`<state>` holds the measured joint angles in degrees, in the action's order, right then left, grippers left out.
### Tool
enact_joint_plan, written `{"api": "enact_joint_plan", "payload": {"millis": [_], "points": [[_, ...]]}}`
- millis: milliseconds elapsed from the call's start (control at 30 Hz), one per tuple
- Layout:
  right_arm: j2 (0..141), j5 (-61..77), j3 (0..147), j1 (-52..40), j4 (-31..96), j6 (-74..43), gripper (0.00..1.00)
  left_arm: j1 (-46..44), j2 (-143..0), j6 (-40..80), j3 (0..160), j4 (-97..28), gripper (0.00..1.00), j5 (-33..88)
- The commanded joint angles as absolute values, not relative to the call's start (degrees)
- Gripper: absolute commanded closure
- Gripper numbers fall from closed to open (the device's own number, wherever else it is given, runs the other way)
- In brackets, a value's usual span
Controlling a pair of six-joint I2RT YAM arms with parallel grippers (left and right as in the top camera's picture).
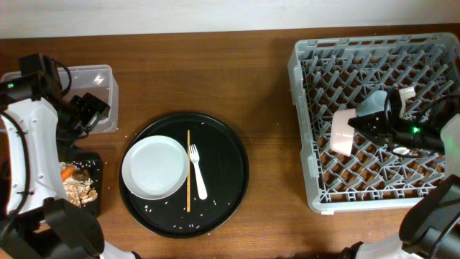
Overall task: Sort waste into correct bins and load items into the dishwasher rack
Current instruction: 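Carry the pink bowl to the rack and set it down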
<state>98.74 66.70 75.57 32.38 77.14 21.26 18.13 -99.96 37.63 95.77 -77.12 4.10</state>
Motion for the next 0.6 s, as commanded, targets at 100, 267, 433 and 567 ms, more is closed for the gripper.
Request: {"api": "enact_joint_plan", "payload": {"millis": [100,267,433,567], "points": [[99.04,57.71,77.06,32.38,74.98,14.76,0.94,18.28,-99.5,38.37,95.7,-77.17,0.01,4.1],[98.94,49.82,84.07,32.38,77.19,9.1,0.94,18.28,-99.5,38.37,95.7,-77.17,0.01,4.1],[98.96,58.11,83.88,30.28,79.57,13.98,0.96,18.28,-99.5,38.37,95.7,-77.17,0.01,4.08],[99.04,60.47,79.44,24.27,76.07,14.5,0.96,18.28,-99.5,38.37,95.7,-77.17,0.01,4.1]]}}
